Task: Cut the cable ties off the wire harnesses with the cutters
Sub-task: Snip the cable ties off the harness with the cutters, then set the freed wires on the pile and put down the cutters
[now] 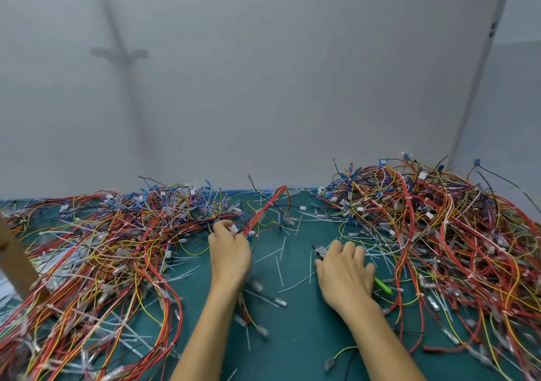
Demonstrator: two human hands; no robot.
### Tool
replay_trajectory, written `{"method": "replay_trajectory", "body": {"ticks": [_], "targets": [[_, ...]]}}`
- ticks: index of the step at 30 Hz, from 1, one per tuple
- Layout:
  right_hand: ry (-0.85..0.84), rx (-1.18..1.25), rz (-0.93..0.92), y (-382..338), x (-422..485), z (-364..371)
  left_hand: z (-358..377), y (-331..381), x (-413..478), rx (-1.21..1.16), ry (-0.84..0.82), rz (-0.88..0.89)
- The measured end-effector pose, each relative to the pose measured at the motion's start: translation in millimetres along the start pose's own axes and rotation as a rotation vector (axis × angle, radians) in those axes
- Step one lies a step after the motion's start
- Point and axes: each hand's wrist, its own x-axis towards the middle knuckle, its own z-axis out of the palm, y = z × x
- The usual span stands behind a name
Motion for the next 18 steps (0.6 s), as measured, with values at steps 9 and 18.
{"method": "replay_trajectory", "body": {"ticks": [9, 18], "targets": [[0.035, -0.056, -0.057, -4.3, 2.0, 13.8, 6.0, -4.3, -2.8, -0.02, -0.125, 0.14], [0.237, 0.129, -0.077, -8.4, 1.4, 1.3, 5.5, -3.3, 4.3, -0.35, -0.107, 0.296]]}}
